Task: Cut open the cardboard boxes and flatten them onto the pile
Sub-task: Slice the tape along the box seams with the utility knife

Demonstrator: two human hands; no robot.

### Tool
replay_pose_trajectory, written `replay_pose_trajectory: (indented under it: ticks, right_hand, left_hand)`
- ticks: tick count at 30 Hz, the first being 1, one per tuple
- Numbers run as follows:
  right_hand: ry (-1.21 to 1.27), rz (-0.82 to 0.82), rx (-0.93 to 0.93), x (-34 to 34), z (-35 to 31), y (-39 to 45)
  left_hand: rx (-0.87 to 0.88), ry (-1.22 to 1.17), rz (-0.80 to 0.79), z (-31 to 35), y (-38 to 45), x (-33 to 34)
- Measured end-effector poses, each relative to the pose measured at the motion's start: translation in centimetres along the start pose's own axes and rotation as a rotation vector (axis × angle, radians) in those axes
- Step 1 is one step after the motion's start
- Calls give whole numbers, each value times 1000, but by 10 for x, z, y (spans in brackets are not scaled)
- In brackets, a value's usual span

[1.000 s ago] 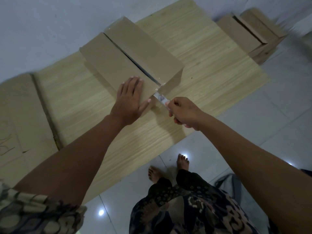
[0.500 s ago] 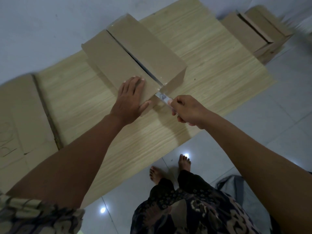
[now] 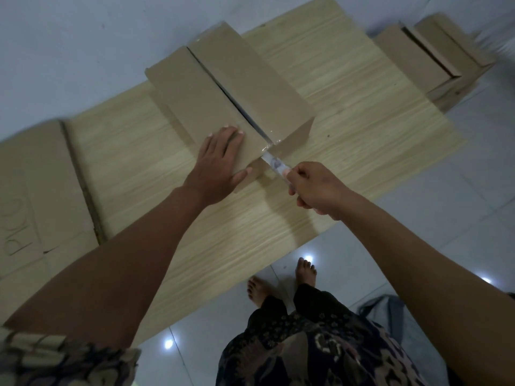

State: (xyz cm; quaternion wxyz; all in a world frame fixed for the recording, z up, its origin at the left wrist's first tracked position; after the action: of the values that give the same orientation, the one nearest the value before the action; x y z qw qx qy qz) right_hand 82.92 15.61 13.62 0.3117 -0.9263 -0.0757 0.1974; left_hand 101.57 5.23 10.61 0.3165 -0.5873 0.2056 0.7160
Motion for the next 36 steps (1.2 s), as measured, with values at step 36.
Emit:
replay_pose_trajectory:
  ticks: [36]
  right_hand:
    - [75, -24, 43, -15, 8, 7]
  left_hand:
    - [-85, -14, 49, -6, 7, -13]
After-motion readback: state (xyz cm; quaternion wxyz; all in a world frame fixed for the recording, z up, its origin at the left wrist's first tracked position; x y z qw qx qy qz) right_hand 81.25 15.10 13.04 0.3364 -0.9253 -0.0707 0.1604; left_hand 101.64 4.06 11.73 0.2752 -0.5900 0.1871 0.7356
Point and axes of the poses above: each hand's wrist, its own y-axis towards the middle knuckle, its own x-axis out of the palm, z = x × y, the point moved 6 cm from there along y, towards the middle knuckle, and after that the axes turned 9 degrees about -z, right-handed, at the moved point
